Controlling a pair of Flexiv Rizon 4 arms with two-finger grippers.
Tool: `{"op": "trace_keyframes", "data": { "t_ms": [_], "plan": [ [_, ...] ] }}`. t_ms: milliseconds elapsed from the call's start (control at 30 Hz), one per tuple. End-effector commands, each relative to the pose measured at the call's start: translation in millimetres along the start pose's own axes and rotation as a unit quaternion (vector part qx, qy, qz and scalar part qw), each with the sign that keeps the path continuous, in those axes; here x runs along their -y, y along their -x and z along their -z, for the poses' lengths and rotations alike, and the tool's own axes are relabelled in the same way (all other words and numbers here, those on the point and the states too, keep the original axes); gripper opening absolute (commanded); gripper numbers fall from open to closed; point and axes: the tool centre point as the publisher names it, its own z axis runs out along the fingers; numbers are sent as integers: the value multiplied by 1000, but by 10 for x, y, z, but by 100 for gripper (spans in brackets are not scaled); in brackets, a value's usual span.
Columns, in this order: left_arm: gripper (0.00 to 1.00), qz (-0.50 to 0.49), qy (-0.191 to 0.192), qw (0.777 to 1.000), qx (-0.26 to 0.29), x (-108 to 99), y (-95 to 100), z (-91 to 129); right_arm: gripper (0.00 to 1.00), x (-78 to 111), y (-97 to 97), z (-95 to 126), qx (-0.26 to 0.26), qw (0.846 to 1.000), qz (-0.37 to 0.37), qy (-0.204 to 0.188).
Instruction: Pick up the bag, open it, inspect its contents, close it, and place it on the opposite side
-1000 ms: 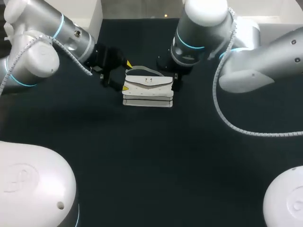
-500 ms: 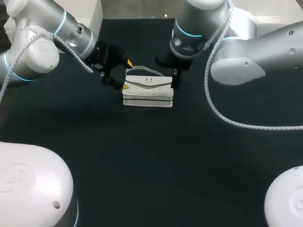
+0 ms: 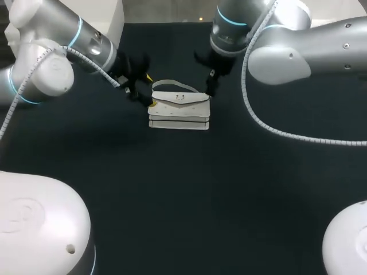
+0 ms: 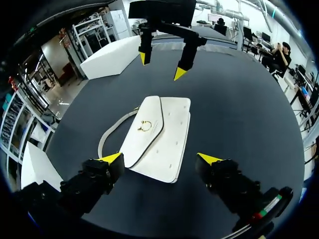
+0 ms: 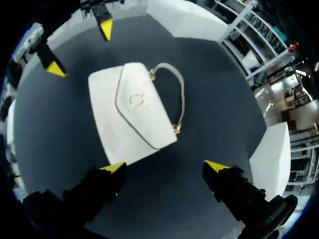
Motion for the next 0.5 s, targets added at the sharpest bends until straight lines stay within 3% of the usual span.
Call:
{"op": "trace_keyframes", "data": {
  "t_ms": [33,500],
  "plan": [
    [100,287,51,955,49,13,-28,81,100,-87,86,23,-147,945,-276,-95],
    [100,515,-17,856,33,-223,66,197,100,127,169,-37,-238,843,-475,-84]
  ]
}}
